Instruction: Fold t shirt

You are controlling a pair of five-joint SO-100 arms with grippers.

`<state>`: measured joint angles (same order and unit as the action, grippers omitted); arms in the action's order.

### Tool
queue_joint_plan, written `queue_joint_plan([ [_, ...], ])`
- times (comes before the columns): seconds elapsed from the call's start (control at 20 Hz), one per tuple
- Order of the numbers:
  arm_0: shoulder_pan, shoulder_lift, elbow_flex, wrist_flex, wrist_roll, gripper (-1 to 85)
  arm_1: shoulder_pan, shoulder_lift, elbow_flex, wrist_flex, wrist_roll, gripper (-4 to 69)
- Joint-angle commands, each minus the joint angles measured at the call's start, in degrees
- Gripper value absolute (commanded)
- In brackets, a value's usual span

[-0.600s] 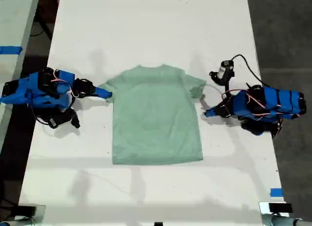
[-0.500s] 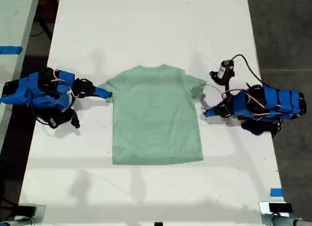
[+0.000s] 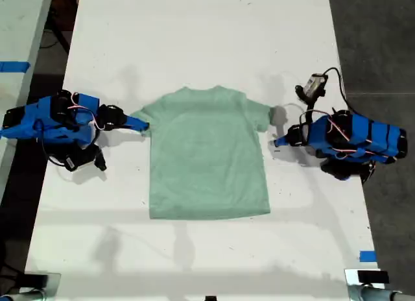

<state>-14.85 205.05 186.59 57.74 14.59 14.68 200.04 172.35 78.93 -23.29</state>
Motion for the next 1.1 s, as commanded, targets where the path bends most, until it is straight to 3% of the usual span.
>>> queue_joint_plan([
  [0.0, 0.26, 0.35, 2.20, 0.09, 0.35, 9.2, 2.72, -6.86, -20.04, 5.80, -0.53, 0.8],
  [0.1, 0.26, 0.35, 2.20, 0.09, 0.35, 9.2, 13.36, -24.43, -40.08, 9.40, -9.05, 2.1],
  [0.25, 0.26, 0.35, 2.20, 0.09, 0.35, 9.2, 25.75, -60.47, -70.58, 13.18, -19.25, 15.7],
  [0.35, 0.26, 0.35, 2.20, 0.09, 0.35, 9.2, 32.26, -77.96, -79.28, 10.55, -23.64, 19.1],
  [0.4, 0.26, 0.35, 2.20, 0.09, 0.35, 9.2, 34.54, -83.67, -77.96, 5.71, -25.14, 19.5],
  [0.5, 0.26, 0.35, 2.20, 0.09, 0.35, 9.2, 37.44, -93.69, -73.30, -4.83, -27.16, 18.7],
  [0.65, 0.26, 0.35, 2.20, 0.09, 0.35, 9.2, 38.76, -104.77, -68.47, -14.41, -27.07, 17.9],
  [0.9, 0.26, 0.35, 2.20, 0.09, 0.35, 9.2, 38.67, -109.42, -63.02, -19.34, -24.61, 16.0],
  [0.95, 0.26, 0.35, 2.20, 0.09, 0.35, 9.2, 38.14, -109.16, -62.49, -19.51, -24.26, 13.4],
  [1.0, 0.26, 0.35, 2.20, 0.09, 0.35, 9.2, 37.62, -108.98, -61.96, -19.42, -23.47, 4.6],
  [1.05, 0.26, 0.35, 2.20, 0.09, 0.35, 9.2, 37.35, -108.63, -61.35, -19.25, -22.94, 1.4],
])
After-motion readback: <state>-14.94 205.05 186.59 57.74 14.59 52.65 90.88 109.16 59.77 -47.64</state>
